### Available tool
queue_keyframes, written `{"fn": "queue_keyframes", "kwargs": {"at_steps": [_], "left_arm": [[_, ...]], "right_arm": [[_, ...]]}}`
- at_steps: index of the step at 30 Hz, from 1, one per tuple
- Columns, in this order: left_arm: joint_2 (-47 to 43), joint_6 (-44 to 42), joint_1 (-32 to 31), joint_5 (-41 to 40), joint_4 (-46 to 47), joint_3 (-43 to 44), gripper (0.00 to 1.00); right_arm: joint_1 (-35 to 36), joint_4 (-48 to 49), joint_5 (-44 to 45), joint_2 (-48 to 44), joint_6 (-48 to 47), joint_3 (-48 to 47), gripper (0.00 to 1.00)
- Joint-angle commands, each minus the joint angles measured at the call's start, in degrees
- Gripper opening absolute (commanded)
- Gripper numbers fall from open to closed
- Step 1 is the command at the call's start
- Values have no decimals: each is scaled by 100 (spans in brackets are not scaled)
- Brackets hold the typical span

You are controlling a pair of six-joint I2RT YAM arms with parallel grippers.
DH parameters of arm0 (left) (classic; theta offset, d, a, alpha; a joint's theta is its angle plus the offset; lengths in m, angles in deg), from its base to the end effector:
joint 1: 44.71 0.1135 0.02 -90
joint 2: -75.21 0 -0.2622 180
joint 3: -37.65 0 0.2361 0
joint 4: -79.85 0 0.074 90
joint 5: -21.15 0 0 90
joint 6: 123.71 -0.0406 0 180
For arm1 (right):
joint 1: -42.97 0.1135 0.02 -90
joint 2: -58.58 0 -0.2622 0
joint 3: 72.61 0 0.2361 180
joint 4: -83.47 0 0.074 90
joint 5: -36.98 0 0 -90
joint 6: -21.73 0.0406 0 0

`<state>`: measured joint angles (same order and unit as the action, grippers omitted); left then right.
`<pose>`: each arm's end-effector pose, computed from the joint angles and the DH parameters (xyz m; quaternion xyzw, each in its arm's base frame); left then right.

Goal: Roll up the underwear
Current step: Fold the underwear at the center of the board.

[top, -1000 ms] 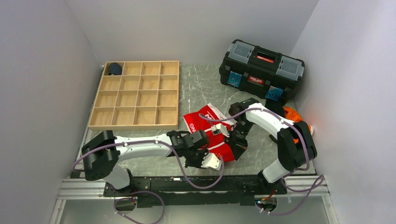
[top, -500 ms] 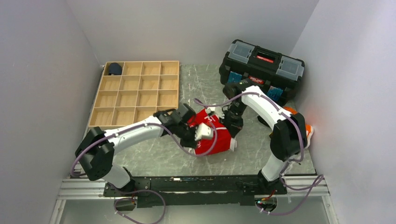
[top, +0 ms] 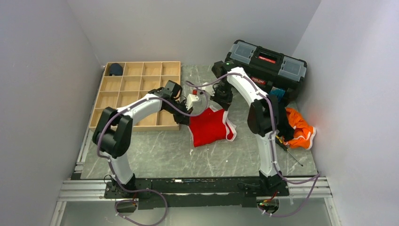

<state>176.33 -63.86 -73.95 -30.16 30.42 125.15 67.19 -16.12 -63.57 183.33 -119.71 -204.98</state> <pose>0.2912 -0.1921 0.2210 0.5216 0.7588 -0.3204 0.2224 0.3613 0.1707 0.2464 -0.6094 0.7873 0.0934 0.0050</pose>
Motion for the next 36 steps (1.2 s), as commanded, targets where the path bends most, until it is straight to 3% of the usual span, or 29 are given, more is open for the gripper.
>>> {"fn": "queue_keyframes", "kwargs": {"at_steps": [1,26,31,36], "left_arm": [[385,523,279,-114,40,344,0],[1194,1279,448,-1456,410,779,0],[1288,1428,426,-1635,356,832,11],[1205,1603,423,-1734,480,739,34]], "right_arm": [[-76,108,619,646,-53,-865,4],[-13,1652,675,931,66,-363,18],[-168,2039,593,372,371,325,26],[-498,2315,138,-325,822,962,37]]}}
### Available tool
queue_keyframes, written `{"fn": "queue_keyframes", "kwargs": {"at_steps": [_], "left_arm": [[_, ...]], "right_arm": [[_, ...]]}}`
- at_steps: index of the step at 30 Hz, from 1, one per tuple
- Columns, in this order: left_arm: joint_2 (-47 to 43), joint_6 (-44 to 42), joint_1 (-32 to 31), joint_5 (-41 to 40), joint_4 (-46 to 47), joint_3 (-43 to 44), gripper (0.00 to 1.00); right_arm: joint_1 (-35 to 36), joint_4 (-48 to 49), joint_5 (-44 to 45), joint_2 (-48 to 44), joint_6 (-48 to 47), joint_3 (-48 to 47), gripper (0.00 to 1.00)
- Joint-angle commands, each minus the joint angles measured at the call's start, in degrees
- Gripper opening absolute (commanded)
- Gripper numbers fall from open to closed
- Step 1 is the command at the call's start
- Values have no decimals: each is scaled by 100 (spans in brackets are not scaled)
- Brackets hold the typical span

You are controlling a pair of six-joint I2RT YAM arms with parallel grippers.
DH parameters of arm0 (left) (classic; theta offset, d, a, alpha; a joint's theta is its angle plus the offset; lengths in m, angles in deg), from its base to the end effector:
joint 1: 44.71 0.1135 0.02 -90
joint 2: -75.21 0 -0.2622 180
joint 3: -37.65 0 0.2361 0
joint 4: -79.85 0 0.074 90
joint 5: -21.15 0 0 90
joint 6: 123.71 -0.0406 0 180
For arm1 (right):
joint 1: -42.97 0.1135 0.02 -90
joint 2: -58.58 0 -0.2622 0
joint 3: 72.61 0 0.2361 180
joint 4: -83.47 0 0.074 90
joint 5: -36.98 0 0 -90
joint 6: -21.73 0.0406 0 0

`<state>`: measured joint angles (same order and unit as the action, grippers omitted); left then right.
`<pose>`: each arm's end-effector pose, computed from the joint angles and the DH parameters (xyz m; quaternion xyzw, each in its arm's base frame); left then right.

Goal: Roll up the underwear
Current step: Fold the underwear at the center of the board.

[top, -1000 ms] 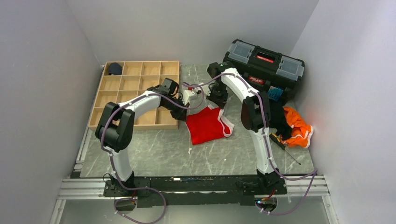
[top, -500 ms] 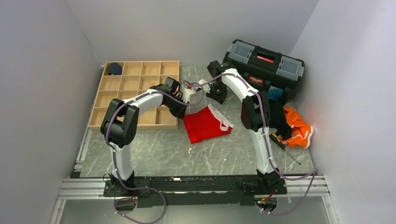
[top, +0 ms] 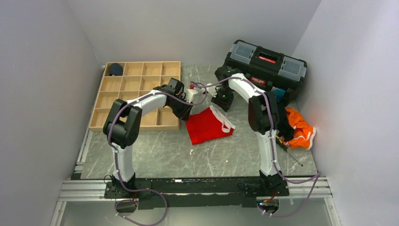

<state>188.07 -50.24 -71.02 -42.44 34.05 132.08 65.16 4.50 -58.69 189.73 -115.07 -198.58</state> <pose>0.3450 -0.1907 0.1811 0.3940 0.8649 -0.2404 0.1973 0.4053 0.1696 0.1758 -0.5670 0.8207 0.0374 0.0603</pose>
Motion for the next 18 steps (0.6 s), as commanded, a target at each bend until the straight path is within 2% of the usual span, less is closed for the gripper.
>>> {"fn": "queue_keyframes", "kwargs": {"at_steps": [1,3,5,7,9,11,14,18], "left_arm": [[-7,274,129,-528,173,18,38],[-82,307,128,-522,239,6,45],[-119,349,126,-501,235,39,47],[-161,379,133,-472,233,82,49],[-227,404,131,-458,225,106,62],[-359,397,134,-378,259,85,71],[-558,398,137,-23,350,3,77],[-737,517,149,678,564,-206,78]], "right_arm": [[-361,328,-476,-1199,456,550,40],[-474,578,-700,-1642,669,994,51],[-559,827,-927,-2087,863,1441,59],[-611,1009,-1232,-2497,1019,1878,61],[-629,1081,-1575,-2837,1076,2286,65],[-631,1161,-1985,-3147,1066,2701,69],[-626,1460,-2412,-3478,997,3297,71],[-629,1743,-2987,-3572,867,3861,72]]}}
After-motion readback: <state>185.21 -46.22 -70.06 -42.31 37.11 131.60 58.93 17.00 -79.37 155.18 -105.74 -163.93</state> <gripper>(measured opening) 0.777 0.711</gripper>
